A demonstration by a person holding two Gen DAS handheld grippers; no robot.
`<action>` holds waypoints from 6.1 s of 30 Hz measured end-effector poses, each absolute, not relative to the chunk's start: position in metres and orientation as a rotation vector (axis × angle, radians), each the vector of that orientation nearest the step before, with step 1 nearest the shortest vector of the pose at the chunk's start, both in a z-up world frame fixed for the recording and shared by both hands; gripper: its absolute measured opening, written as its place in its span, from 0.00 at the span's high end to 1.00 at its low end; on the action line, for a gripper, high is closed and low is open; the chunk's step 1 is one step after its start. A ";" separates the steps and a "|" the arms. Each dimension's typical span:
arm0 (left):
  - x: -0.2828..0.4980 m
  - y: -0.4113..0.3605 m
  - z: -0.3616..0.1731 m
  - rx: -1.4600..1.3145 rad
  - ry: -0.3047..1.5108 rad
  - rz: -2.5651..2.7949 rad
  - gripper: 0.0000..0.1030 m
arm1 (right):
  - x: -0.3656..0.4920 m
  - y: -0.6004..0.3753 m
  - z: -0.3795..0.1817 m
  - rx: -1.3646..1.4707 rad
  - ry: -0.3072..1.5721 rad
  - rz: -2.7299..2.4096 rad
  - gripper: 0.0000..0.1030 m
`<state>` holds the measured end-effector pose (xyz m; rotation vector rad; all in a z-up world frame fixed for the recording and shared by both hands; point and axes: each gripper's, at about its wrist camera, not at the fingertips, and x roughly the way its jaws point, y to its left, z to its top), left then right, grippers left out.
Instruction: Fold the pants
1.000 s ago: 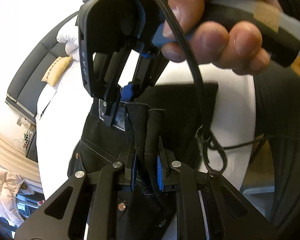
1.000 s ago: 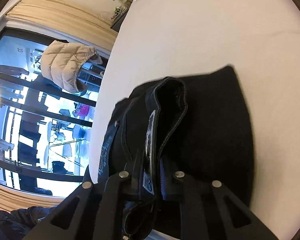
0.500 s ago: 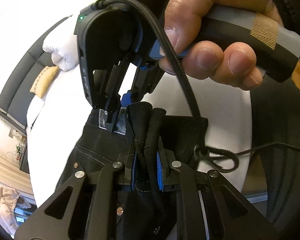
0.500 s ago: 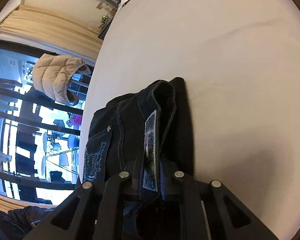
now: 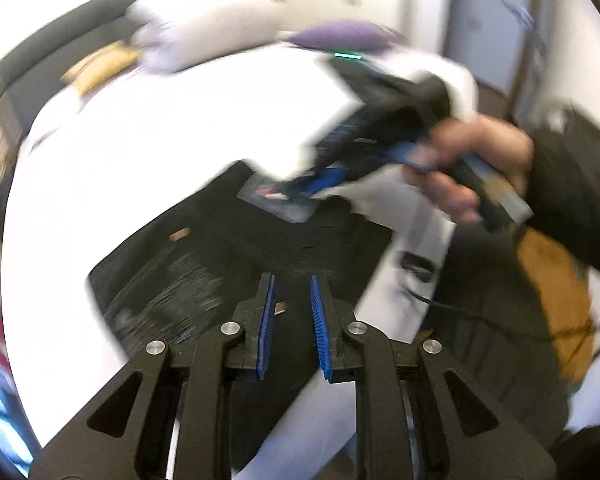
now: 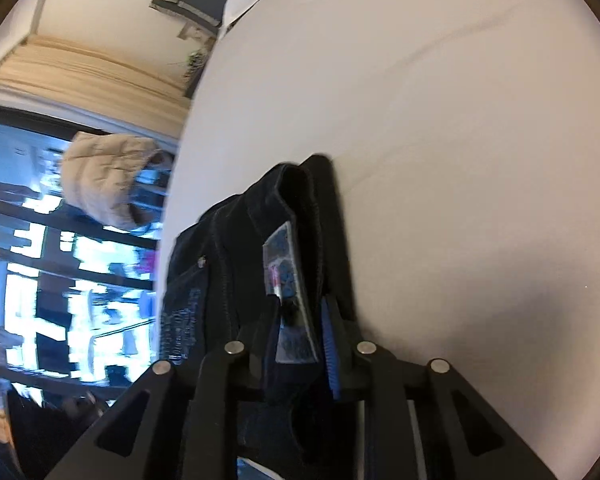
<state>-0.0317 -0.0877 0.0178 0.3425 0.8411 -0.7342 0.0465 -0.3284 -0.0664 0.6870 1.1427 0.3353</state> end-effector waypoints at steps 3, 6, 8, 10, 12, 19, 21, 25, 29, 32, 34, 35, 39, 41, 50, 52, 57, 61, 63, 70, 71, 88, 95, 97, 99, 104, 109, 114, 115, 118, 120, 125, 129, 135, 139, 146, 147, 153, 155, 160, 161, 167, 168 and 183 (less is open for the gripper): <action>-0.009 -0.036 0.026 0.202 0.882 -0.646 0.83 | 0.038 -0.321 -0.041 0.598 1.129 0.269 0.75; 0.019 0.006 0.018 0.100 0.910 -0.576 0.83 | 0.035 -0.303 -0.017 0.570 1.082 0.324 0.75; 0.030 0.024 0.015 0.061 0.908 -0.554 0.83 | 0.035 -0.284 -0.009 0.553 1.075 0.384 0.75; 0.045 0.030 0.004 0.048 0.935 -0.547 0.83 | 0.038 -0.266 -0.014 0.521 1.111 0.423 0.74; 0.059 0.029 -0.001 0.000 0.985 -0.560 0.83 | 0.045 -0.260 -0.030 0.501 1.169 0.413 0.72; 0.064 0.032 -0.053 -0.034 1.067 -0.602 0.83 | 0.039 -0.303 -0.087 0.703 1.186 0.372 1.00; 0.066 0.034 -0.041 -0.029 1.073 -0.608 0.83 | 0.036 -0.302 -0.085 0.671 1.158 0.382 1.00; 0.081 0.039 -0.028 -0.033 1.040 -0.567 0.83 | 0.033 -0.301 -0.087 0.667 1.150 0.369 1.00; 0.097 0.029 -0.026 -0.067 1.053 -0.556 0.83 | 0.030 -0.296 -0.089 0.694 1.138 0.367 1.00; 0.084 0.013 -0.034 0.011 1.062 -0.553 0.83 | 0.025 -0.296 -0.092 0.724 1.126 0.363 1.00; 0.063 0.004 -0.031 0.077 1.041 -0.536 0.81 | 0.024 -0.295 -0.091 0.727 1.115 0.361 1.00; 0.051 -0.001 -0.028 0.125 1.021 -0.535 0.74 | 0.023 -0.295 -0.090 0.728 1.109 0.363 1.00; -0.018 -0.013 -0.019 0.367 0.879 -0.615 0.71 | 0.017 -0.297 -0.083 0.726 1.077 0.368 0.85; -0.045 -0.014 -0.022 0.477 0.820 -0.634 0.71 | 0.010 -0.298 -0.071 0.736 1.037 0.395 0.53; -0.033 0.062 0.024 0.158 0.836 -0.634 0.13 | 0.016 -0.331 -0.030 0.718 0.961 0.296 0.28; -0.012 0.075 0.025 0.069 0.870 -0.598 0.13 | 0.028 -0.330 -0.045 0.724 1.031 0.307 0.28; 0.049 0.099 -0.004 -0.220 1.066 -0.551 0.13 | 0.053 -0.326 -0.082 0.757 1.133 0.313 0.29; 0.078 0.093 -0.039 -0.316 1.233 -0.552 0.13 | 0.063 -0.323 -0.087 0.820 1.136 0.358 0.33; 0.084 0.087 -0.043 -0.323 1.239 -0.548 0.13 | 0.067 -0.315 -0.090 0.799 1.162 0.374 0.35; 0.088 0.044 -0.040 -0.101 1.277 -0.555 0.22 | 0.071 -0.298 -0.094 0.714 1.210 0.362 0.56; 0.086 0.038 -0.038 -0.068 1.272 -0.551 0.24 | 0.071 -0.296 -0.093 0.688 1.211 0.353 0.58; 0.079 0.023 -0.015 0.004 1.217 -0.545 0.71 | 0.051 -0.261 -0.045 0.424 1.128 0.261 0.81; 0.080 0.043 -0.010 -0.095 1.217 -0.559 0.77 | 0.041 -0.226 -0.008 0.351 1.078 0.300 0.82; 0.087 0.048 -0.011 -0.130 1.214 -0.562 0.78 | 0.041 -0.215 0.007 0.336 1.060 0.324 0.82; 0.089 0.060 -0.003 -0.151 1.198 -0.553 0.78 | 0.043 -0.205 0.021 0.330 1.040 0.353 0.82; 0.107 0.109 0.031 -0.186 1.119 -0.497 0.78 | 0.069 -0.180 0.047 0.344 0.991 0.426 0.82; 0.156 0.146 0.058 -0.109 1.063 -0.426 0.78 | 0.131 -0.161 0.049 0.411 0.975 0.448 0.83; 0.218 0.174 0.051 -0.039 1.076 -0.388 0.78 | 0.194 -0.155 0.022 0.506 1.006 0.427 0.83; 0.228 0.174 0.043 -0.030 1.090 -0.393 0.78 | 0.205 -0.158 0.009 0.527 1.023 0.411 0.83; 0.245 0.180 0.011 -0.008 1.142 -0.394 0.78 | 0.222 -0.171 -0.033 0.637 1.088 0.358 0.82; 0.247 0.171 -0.020 -0.002 1.183 -0.375 0.72 | 0.225 -0.187 -0.066 0.696 1.122 0.293 0.74; 0.244 0.187 -0.037 -0.077 1.161 -0.327 0.48 | 0.208 -0.212 -0.108 0.862 1.064 0.302 0.54; 0.220 0.192 -0.022 -0.080 1.116 -0.295 0.42 | 0.191 -0.209 -0.088 0.790 1.042 0.238 0.37; 0.136 0.162 0.072 0.056 0.733 -0.214 0.07 | 0.136 -0.206 -0.009 0.575 0.831 0.100 0.31; 0.061 0.155 0.141 0.167 0.402 -0.146 0.00 | 0.091 -0.196 0.060 0.412 0.621 0.029 0.17; -0.053 0.160 0.234 0.252 0.095 0.077 0.00 | 0.003 -0.171 0.175 0.229 0.176 -0.065 0.00; -0.067 0.161 0.241 0.249 0.071 0.121 0.00 | -0.008 -0.169 0.187 0.210 0.136 -0.071 0.00; -0.101 0.172 0.273 0.163 0.201 0.105 0.00 | -0.073 -0.157 0.245 0.144 -0.062 -0.104 0.00; -0.104 0.171 0.277 0.130 0.224 0.086 0.00 | -0.090 -0.156 0.256 0.125 -0.101 -0.104 0.00; -0.101 0.163 0.276 0.092 0.325 0.072 0.00 | -0.095 -0.149 0.267 0.082 -0.032 -0.103 0.00; -0.096 0.161 0.272 0.086 0.361 0.064 0.00 | -0.094 -0.150 0.264 0.094 -0.003 -0.099 0.00; -0.045 0.160 0.234 0.026 0.528 0.040 0.00 | -0.074 -0.156 0.230 0.143 0.184 -0.103 0.00; -0.039 0.160 0.228 0.017 0.550 0.041 0.00 | -0.068 -0.155 0.224 0.135 0.223 -0.120 0.00; 0.000 0.170 0.156 -0.027 0.713 0.070 0.00 | -0.041 -0.136 0.143 0.100 0.550 -0.130 0.00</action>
